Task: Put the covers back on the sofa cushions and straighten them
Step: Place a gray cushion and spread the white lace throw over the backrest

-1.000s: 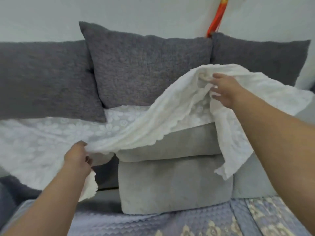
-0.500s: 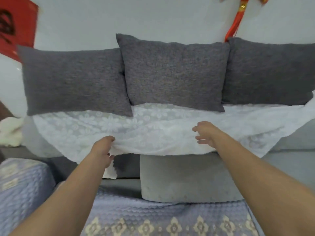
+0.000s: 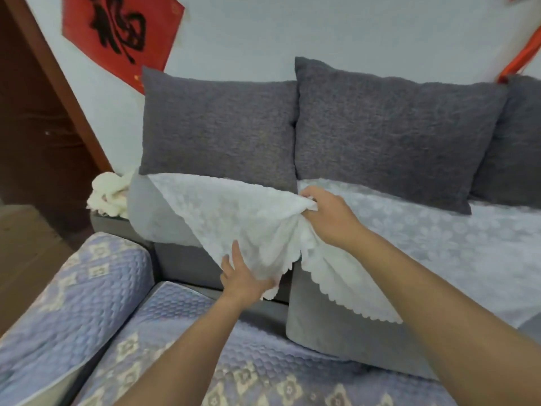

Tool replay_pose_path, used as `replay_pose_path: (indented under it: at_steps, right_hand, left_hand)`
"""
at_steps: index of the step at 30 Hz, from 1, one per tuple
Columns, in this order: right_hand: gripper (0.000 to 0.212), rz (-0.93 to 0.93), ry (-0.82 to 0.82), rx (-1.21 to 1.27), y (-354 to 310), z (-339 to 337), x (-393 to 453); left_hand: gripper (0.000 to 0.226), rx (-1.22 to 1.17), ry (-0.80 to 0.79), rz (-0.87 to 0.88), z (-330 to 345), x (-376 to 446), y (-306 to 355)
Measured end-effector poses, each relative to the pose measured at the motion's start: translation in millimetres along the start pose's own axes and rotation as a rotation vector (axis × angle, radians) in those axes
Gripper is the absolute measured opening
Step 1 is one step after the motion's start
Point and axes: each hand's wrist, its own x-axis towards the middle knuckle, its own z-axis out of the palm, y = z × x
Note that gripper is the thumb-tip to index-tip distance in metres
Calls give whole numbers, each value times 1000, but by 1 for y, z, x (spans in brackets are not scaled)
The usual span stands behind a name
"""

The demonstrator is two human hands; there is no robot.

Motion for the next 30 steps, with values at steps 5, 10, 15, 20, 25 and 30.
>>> replay_pose_path:
  at_steps: [5, 10, 15, 20, 25, 30]
  right_hand:
    - [12, -90, -20, 25, -51, -21, 9]
    - [14, -49, -84, 21, -49, -38, 15]
    - [8, 162, -596, -313, 6, -4, 17]
    - [45, 209, -810, -482, 26, 44, 28]
    - [30, 361, 350, -239, 21, -36, 93]
    - [72, 461, 321, -203, 50, -67, 86]
  left_hand:
    - [134, -69, -143, -61, 39, 29, 18]
    - [38, -351, 223, -181, 16, 53, 19]
    - [19, -515, 176, -454, -30, 83, -86]
    - [19, -215, 288, -353, -165, 126, -55]
    - [59, 8, 342, 694, -216, 99, 251]
    - [83, 228, 17, 848, -113, 82, 270]
